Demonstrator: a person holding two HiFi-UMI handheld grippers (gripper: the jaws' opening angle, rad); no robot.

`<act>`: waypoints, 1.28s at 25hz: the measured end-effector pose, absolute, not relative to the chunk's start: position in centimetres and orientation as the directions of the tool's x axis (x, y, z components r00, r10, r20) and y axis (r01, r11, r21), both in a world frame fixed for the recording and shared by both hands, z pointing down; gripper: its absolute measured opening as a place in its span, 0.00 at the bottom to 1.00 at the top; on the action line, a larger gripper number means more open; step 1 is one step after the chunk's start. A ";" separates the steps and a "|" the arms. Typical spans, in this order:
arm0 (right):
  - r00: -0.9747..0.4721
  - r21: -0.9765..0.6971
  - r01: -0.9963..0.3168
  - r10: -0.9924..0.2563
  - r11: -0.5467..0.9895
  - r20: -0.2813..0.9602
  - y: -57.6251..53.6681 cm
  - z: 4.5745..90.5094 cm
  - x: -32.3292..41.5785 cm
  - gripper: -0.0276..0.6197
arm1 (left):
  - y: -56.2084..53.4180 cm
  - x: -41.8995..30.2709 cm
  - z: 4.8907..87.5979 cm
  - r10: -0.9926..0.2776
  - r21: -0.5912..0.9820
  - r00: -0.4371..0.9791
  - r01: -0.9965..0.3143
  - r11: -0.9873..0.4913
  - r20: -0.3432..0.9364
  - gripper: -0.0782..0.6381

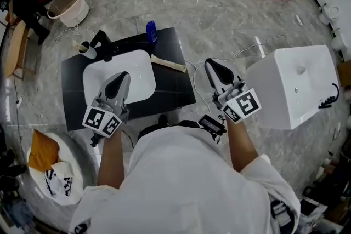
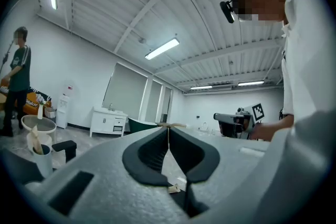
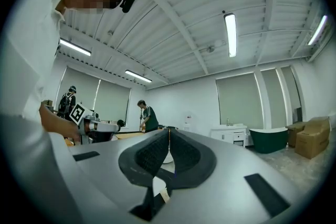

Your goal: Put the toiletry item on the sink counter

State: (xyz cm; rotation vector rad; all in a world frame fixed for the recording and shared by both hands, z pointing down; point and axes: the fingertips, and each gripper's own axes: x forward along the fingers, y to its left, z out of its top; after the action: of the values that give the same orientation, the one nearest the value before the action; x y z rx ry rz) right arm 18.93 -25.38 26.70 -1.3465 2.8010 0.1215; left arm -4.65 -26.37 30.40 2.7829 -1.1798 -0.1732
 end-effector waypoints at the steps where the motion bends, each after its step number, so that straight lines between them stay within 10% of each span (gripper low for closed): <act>1: -0.631 0.054 -0.776 -0.773 0.629 -0.063 -24.8 26.8 19.3 0.07 | -25.8 -4.1 30.1 -0.721 0.142 0.690 -0.709 -0.691 -0.062 0.14; 32: -0.770 -0.095 -0.637 -0.637 0.765 0.028 -3.4 35.1 26.3 0.06 | -2.8 7.5 35.0 -0.764 0.179 0.644 -0.758 -0.627 0.053 0.14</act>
State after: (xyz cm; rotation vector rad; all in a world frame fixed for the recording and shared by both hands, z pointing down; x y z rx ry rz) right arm 26.26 -3.39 35.08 -1.0633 2.9458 -0.1558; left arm 7.53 -2.76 35.03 2.6773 -1.2527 -0.0414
